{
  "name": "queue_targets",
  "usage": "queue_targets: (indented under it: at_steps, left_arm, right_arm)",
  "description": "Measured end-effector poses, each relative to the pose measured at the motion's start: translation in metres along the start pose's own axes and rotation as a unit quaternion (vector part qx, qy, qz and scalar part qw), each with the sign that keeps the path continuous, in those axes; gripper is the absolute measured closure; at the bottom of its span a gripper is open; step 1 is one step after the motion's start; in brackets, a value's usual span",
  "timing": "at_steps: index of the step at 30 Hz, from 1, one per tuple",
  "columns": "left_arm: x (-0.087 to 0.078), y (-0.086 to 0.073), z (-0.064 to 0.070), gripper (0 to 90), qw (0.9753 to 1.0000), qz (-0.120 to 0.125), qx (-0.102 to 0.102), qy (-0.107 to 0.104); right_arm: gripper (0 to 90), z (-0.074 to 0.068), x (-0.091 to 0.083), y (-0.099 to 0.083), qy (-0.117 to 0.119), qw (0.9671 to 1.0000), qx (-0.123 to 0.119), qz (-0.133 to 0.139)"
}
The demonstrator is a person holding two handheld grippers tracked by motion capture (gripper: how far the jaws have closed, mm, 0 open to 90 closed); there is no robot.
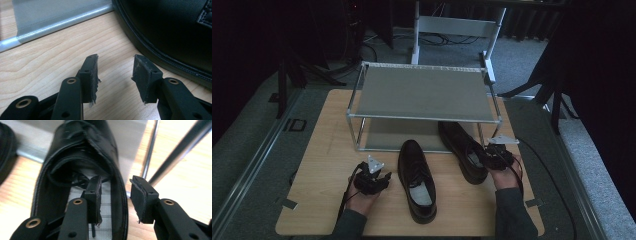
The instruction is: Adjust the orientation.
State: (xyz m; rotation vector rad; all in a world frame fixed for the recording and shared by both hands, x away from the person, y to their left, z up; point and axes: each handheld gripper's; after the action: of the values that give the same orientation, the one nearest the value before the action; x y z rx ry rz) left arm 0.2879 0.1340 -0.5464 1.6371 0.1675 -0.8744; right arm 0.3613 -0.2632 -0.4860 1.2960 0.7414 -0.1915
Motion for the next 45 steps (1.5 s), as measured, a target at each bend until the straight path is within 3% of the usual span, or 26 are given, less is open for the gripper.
queue_targets:
  at_steps: [4, 8, 11, 12, 18, 19, 20, 22, 24, 31, 33, 45]
  left_arm:
    - [0.0, 0.0, 0.001, 55.7, 1.0, 0.002, 0.001, -0.002]
    - [0.0, 0.0, 0.002, 55.7, 1.0, 0.001, 0.001, -0.003]
    - [0.0, 0.001, 0.002, 55.7, 1.0, 0.002, 0.001, -0.005]
    - [0.0, 0.001, 0.003, 55.7, 1.0, 0.002, 0.002, -0.005]
    - [0.001, 0.001, 0.005, 55.6, 0.9999, 0.002, 0.004, -0.011]
    - [0.001, 0.002, 0.007, 55.6, 0.9999, 0.001, 0.006, -0.014]
    - [0.001, 0.002, 0.008, 55.7, 0.9998, 0.002, 0.008, -0.016]
    - [0.001, 0.002, 0.009, 55.7, 0.9998, 0.002, 0.008, -0.017]
    - [0.001, 0.002, 0.009, 55.7, 0.9998, 0.003, 0.007, -0.02]
    - [-0.001, 0.004, 0.011, 55.7, 0.9994, 0.01, 0.004, -0.034]
    - [-0.001, 0.004, 0.012, 55.7, 0.9993, 0.012, 0.004, -0.037]
    - [-0.009, 0.008, 0.024, 56.4, 0.9961, 0.023, 0.014, -0.083]
  right_arm:
    - [58.7, 0.003, -0.003, 0.0, -0.019, 0.9997, 0.008, 0.012]
    - [57.5, 0.004, -0.004, 0.0, -0.036, 0.9991, 0.001, 0.022]
    - [57.3, 0.007, 0.001, 0.0, -0.025, 0.9996, 0.0, 0.009]
    - [58.3, 0.009, 0.002, 0.0, -0.011, 0.9999, 0.008, 0.005]
    - [67.1, 0.012, 0.005, 0.002, 0.02, 0.9996, 0.014, -0.012]
    - [72.3, 0.01, 0.005, 0.002, 0.026, 0.9995, 0.008, -0.018]
    - [81.5, 0.006, 0.004, 0.002, 0.018, 0.9995, -0.004, -0.024]
    - [85.2, 0.007, 0.002, 0.001, 0.019, 0.9996, 0.004, -0.022]
    - [85.7, 0.006, -0.001, 0.0, 0.023, 0.9993, 0.009, -0.028]
    - [85.9, -0.003, -0.021, -0.015, 0.032, 0.9989, -0.012, -0.032]
    - [85.9, 0.001, -0.025, -0.02, 0.043, 0.9986, -0.003, -0.031]
    - [86.0, 0.002, -0.055, -0.038, 0.077, 0.9964, -0.016, -0.033]
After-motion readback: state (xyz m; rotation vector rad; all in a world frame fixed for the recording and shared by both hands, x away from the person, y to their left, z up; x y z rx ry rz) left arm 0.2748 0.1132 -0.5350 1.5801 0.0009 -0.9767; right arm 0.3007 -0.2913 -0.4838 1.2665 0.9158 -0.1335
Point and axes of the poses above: each handheld gripper's, and its own axes: x roughly forward along the jaws, y roughly out of its top, z roughly to its right, and after that the axes turned 6 degrees about z, right-handed
